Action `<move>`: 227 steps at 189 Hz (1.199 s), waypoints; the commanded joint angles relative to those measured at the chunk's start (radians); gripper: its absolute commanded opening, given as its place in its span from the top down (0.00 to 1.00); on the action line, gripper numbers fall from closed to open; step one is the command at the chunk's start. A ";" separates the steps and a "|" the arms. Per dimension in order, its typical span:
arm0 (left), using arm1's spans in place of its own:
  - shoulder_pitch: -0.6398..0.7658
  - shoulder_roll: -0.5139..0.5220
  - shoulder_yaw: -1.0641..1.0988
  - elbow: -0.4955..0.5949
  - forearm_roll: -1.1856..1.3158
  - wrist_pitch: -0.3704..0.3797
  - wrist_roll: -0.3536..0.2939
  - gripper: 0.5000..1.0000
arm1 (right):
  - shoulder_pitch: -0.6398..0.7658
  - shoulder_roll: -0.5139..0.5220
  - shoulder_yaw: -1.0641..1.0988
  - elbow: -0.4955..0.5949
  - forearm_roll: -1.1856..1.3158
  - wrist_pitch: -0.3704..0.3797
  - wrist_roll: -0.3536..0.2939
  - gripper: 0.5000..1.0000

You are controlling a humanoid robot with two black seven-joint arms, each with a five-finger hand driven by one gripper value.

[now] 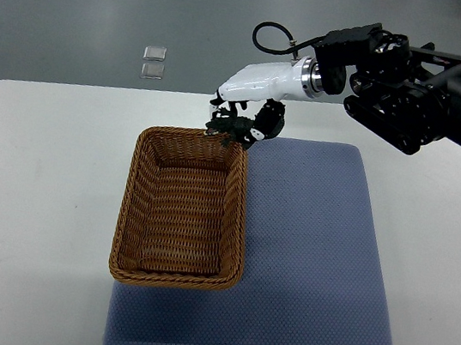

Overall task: Place crocodile in brown basket with right hand
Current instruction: 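Lift the crocodile and carry it over the wicker basket, then open the right hand to release the crocodile into the basket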

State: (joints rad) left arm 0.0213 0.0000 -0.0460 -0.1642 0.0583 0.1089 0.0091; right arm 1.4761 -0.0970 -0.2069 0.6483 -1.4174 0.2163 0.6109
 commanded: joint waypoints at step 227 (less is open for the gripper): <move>0.000 0.000 0.000 0.000 0.000 0.000 0.000 0.00 | -0.109 0.097 -0.068 0.071 -0.057 -0.175 0.000 1.00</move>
State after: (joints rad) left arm 0.0215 0.0000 -0.0460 -0.1641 0.0583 0.1089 0.0092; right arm 1.3736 0.0001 -0.2746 0.7187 -1.4753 0.0419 0.6109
